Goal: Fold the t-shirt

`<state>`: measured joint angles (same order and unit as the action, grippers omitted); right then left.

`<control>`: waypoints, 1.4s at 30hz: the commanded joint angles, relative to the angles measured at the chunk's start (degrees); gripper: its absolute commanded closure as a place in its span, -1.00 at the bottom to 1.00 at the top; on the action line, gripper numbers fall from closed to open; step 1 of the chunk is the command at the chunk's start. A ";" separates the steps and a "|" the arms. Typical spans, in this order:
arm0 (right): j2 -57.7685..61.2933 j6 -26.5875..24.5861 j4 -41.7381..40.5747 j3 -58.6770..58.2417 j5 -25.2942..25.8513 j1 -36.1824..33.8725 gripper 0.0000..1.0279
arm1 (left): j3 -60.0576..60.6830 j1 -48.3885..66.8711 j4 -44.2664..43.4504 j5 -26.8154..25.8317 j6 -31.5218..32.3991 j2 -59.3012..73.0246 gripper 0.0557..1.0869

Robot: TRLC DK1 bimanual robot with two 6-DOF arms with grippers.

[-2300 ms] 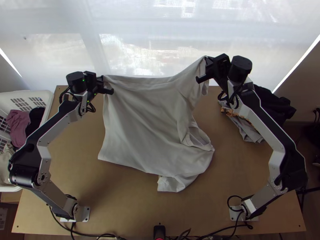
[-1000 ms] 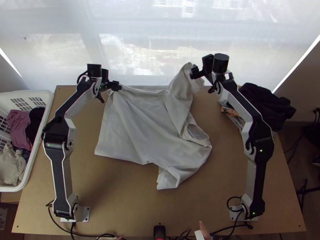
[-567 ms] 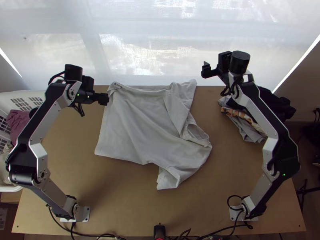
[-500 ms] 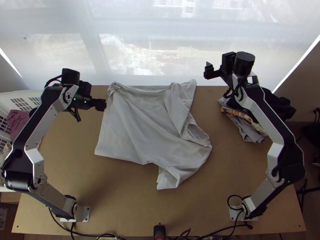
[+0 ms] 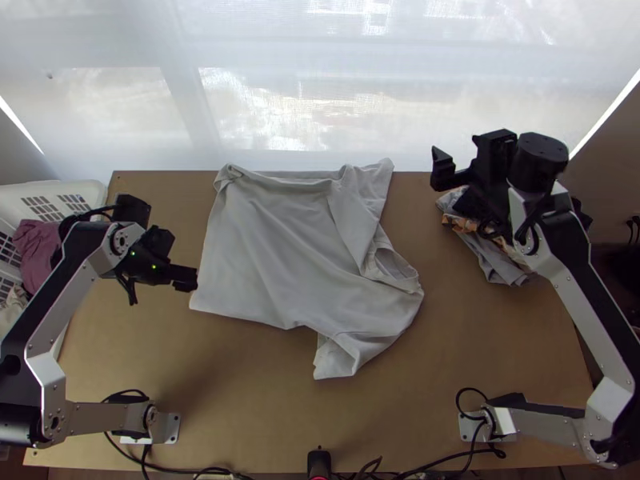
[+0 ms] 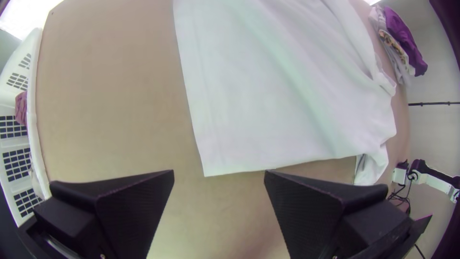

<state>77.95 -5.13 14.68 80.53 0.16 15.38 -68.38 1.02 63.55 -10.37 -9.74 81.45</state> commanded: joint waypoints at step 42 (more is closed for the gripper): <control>-23.11 1.87 22.94 -23.84 -1.13 13.36 -0.91 | 8.17 4.08 -11.43 -2.72 4.20 -8.32 0.94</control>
<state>55.77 -4.40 37.63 62.78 -0.08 27.70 -56.36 5.76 46.94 -11.33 -5.15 81.06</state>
